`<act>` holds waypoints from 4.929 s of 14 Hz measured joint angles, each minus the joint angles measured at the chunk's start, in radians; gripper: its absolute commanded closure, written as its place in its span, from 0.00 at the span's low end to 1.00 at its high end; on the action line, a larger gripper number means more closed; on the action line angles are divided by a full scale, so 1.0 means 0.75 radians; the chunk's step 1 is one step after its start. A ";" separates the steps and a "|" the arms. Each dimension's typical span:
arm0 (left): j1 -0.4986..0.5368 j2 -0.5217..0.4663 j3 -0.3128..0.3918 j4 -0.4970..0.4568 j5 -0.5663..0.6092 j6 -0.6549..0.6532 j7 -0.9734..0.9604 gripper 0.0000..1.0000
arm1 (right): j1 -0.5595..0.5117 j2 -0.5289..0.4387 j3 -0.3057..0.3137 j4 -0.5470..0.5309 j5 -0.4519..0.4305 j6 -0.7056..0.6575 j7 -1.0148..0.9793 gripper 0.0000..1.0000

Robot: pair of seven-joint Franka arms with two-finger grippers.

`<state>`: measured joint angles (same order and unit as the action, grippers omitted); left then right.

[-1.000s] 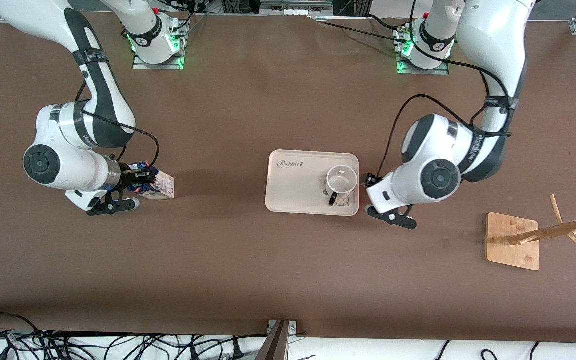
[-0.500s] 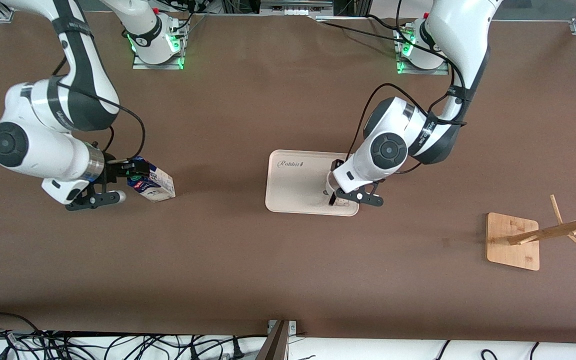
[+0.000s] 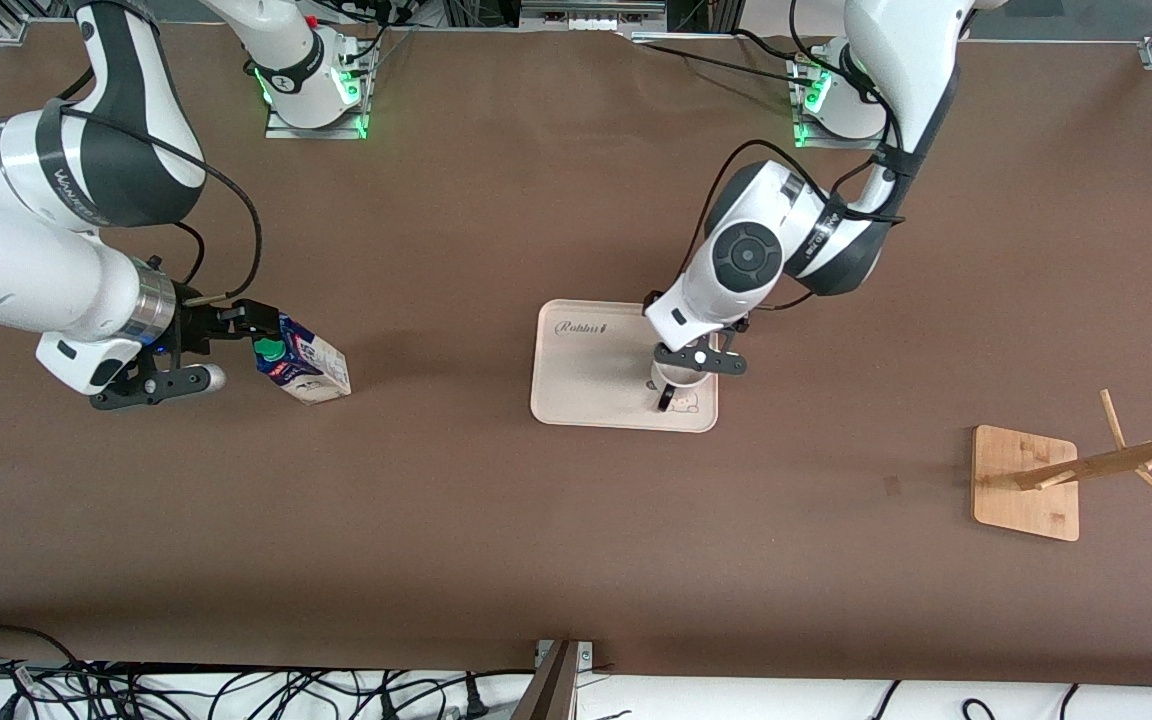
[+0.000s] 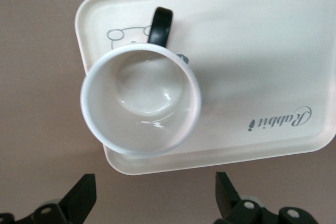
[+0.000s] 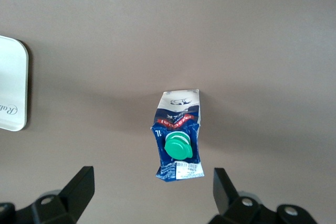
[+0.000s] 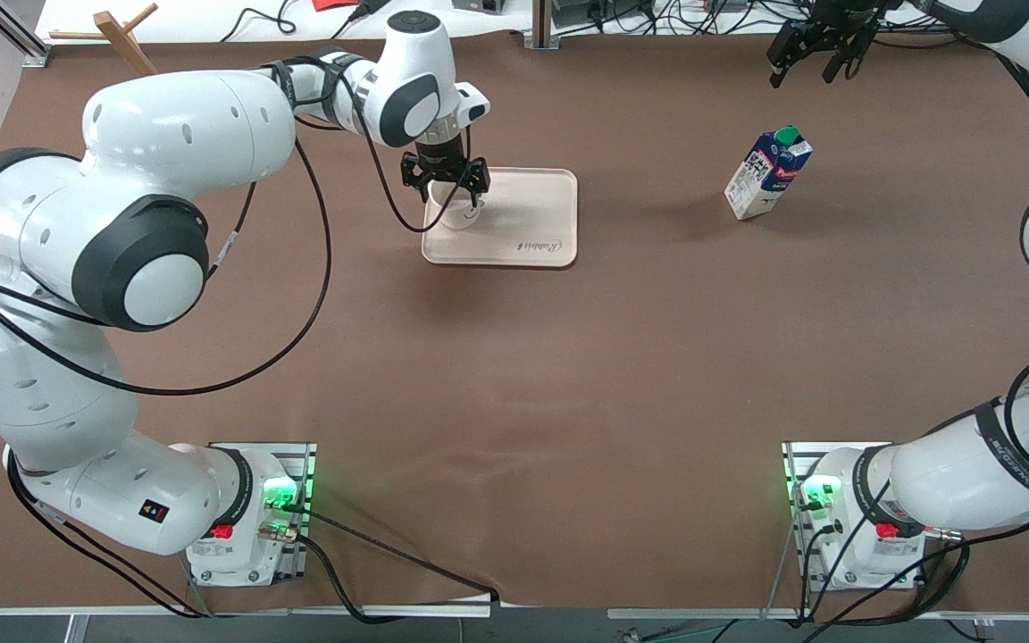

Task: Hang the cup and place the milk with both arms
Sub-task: 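Lower the carton onto the table while the left gripper approaches the mug, then open the right gripper and withdraw while the left gripper grasps the mug, then lift the white mug with the left gripper and carry it toward the stand, then hang the mug handle on a wooden peg with the left gripper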

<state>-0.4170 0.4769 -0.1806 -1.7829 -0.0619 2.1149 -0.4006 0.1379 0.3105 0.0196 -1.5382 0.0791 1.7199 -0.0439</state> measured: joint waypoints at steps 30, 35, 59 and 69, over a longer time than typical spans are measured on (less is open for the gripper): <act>0.008 0.116 -0.103 -0.034 0.190 0.295 0.139 0.46 | 0.018 -0.244 -0.075 0.116 -0.020 -0.204 -0.072 0.00; 0.010 0.131 -0.084 -0.039 0.190 0.295 0.138 1.00 | 0.018 -0.236 -0.074 0.117 -0.020 -0.204 -0.072 0.00; 0.203 -0.215 0.229 0.385 0.072 -0.364 0.303 1.00 | -0.004 -0.232 -0.081 0.117 -0.017 -0.205 -0.075 0.00; 0.478 -0.212 0.358 0.430 -0.046 -0.282 0.811 1.00 | -0.084 -0.176 -0.085 0.116 -0.010 -0.209 -0.098 0.00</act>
<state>-0.0589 0.3182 0.0876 -1.4601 -0.0966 1.9037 0.2074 0.0750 0.1783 -0.0440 -1.4510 0.0714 1.5629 -0.1174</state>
